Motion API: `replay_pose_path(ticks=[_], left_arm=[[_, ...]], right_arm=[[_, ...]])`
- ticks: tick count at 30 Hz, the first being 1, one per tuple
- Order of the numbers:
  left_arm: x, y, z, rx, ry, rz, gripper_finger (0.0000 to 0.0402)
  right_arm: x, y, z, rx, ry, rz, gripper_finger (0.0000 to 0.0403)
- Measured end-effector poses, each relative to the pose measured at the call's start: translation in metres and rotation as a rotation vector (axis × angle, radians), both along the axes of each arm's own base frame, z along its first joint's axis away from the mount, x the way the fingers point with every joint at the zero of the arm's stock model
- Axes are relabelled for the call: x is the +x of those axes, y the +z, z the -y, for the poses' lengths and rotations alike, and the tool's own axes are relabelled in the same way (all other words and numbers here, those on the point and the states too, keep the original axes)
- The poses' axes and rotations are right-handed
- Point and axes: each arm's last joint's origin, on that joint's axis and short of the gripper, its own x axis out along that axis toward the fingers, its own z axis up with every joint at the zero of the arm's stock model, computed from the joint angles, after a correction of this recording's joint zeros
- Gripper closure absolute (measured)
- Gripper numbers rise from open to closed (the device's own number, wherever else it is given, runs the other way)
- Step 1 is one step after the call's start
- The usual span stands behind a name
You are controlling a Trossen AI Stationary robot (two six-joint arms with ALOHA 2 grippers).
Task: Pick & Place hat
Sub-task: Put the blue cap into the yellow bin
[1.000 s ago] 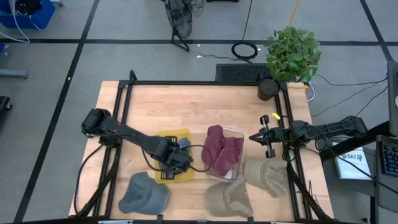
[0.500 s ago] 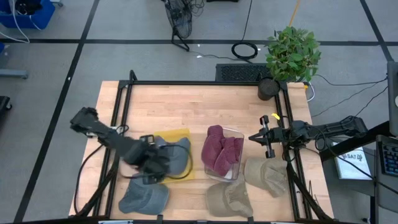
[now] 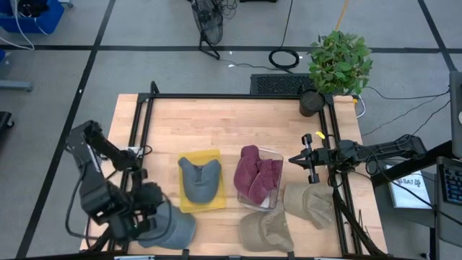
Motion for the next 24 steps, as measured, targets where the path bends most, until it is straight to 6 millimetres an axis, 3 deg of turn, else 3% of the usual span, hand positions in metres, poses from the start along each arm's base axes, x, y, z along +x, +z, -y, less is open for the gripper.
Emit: replay_pose_path(ticks=[4,9,18,24], left_arm=[[-0.020,-0.010,-0.013,0.050,0.009,0.059,0.0315],[-0.039,-0.035,-0.045,0.005,0.192,0.097,0.0391],[-0.045,-0.093,-0.049,-0.165,0.206,0.100,0.0395],[-0.046,-0.107,-0.049,-0.199,0.227,0.040,0.0398]], right_arm=[[0.000,0.000,0.000,-0.002,0.000,0.001,0.0403],[0.000,0.000,0.000,-0.003,-0.001,0.001,0.0403],[0.000,0.000,0.000,-0.029,-0.004,0.004,0.0403],[0.000,0.000,0.000,-0.027,-0.004,0.004,0.0403]])
